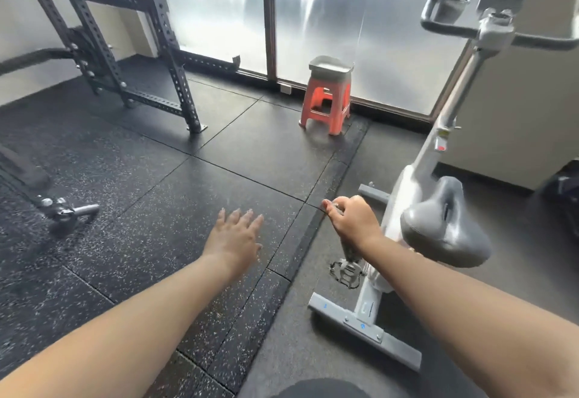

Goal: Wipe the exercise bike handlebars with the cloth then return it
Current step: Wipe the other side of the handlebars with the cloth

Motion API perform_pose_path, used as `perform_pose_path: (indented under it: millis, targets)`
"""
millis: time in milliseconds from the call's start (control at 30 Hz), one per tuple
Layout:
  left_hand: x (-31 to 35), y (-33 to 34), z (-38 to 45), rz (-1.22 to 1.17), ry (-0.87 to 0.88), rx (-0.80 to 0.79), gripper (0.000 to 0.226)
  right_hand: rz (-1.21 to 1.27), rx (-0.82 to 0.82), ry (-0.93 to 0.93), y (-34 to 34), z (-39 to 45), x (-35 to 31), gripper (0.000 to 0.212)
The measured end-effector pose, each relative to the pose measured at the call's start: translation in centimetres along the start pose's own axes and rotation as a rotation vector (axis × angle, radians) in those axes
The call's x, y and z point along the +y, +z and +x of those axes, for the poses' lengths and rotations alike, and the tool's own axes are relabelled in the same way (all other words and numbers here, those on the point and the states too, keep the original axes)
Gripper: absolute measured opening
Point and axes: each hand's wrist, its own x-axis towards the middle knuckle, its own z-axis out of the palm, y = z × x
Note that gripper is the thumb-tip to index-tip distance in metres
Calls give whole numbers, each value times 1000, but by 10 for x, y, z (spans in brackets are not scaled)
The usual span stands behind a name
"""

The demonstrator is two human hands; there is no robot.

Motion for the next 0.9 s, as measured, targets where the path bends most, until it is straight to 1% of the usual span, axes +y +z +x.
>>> perform_pose_path:
  millis: [133,300,433,600,700,900]
  targets:
    - [-33,-3,31,-27,-10,5,57,-14,15,28,10,19,-8,39]
    - [-58,-4,84,-39,-1,-4,54,-43,26,81,16,63,-11,41]
    - [-73,-11,150,-26,13,-1,54,-15,24,100,19,124,-11,38]
    - [-92,-39,241,-111,36,46,52,-2,39,95,7,209,-18,34]
    - [-106,-49,287,-143,19,74,52,16,54,100,-1,257,-23,33]
    - [-134,-59,356,-133,14,34,55,10,83,129,0,333,-32,32]
